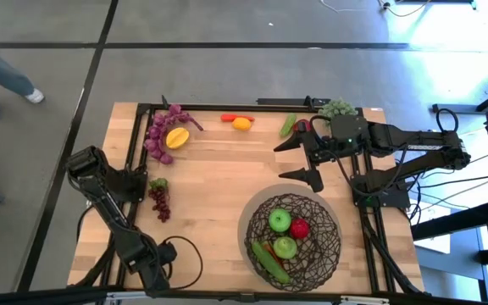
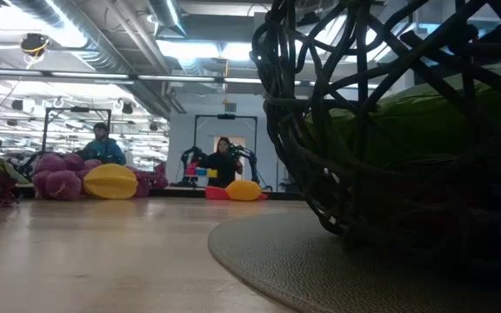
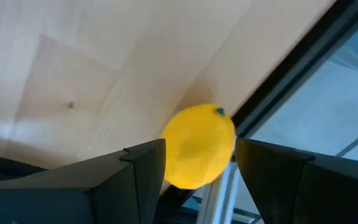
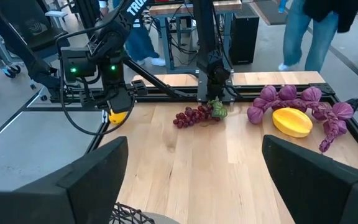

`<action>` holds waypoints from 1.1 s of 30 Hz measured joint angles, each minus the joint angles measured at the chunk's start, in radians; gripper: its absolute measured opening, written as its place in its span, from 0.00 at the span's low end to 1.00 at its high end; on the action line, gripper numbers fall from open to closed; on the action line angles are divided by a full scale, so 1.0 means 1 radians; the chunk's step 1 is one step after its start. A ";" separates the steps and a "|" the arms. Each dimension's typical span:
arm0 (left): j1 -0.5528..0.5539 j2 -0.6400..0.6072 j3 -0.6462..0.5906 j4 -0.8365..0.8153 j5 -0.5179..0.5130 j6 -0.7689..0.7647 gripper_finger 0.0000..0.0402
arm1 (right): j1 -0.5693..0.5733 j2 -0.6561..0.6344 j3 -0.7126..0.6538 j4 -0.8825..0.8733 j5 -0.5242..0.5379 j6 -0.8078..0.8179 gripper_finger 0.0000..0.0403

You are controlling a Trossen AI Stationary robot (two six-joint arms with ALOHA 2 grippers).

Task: Build produce basket
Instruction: Put the bottom yellow lemon into the wire basket

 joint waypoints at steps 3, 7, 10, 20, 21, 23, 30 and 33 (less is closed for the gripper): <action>-0.015 0.000 0.000 0.017 0.003 -0.015 0.46 | 0.000 0.000 0.000 0.002 0.000 0.000 0.91; -0.029 0.000 0.000 0.038 0.003 -0.033 0.46 | 0.000 0.000 0.000 0.003 0.000 0.000 0.91; -0.036 0.000 0.000 0.043 0.003 -0.033 0.46 | 0.000 0.000 0.000 0.003 0.000 0.000 0.91; -0.057 0.000 0.000 0.042 -0.037 -0.092 0.46 | 0.000 0.000 0.000 0.003 0.000 0.000 0.91; -0.057 0.000 0.000 0.042 -0.041 -0.108 0.46 | 0.000 0.000 0.000 0.003 0.000 0.000 0.91; -0.058 0.000 0.000 0.042 -0.043 -0.141 0.46 | 0.000 0.000 0.000 0.003 0.000 0.000 0.91; -0.071 0.000 0.000 0.050 -0.046 -0.208 0.46 | 0.000 0.000 0.000 0.002 0.000 0.000 0.91; -0.091 0.000 0.000 0.040 -0.049 -0.212 0.46 | 0.000 0.000 0.000 0.003 0.000 0.000 0.91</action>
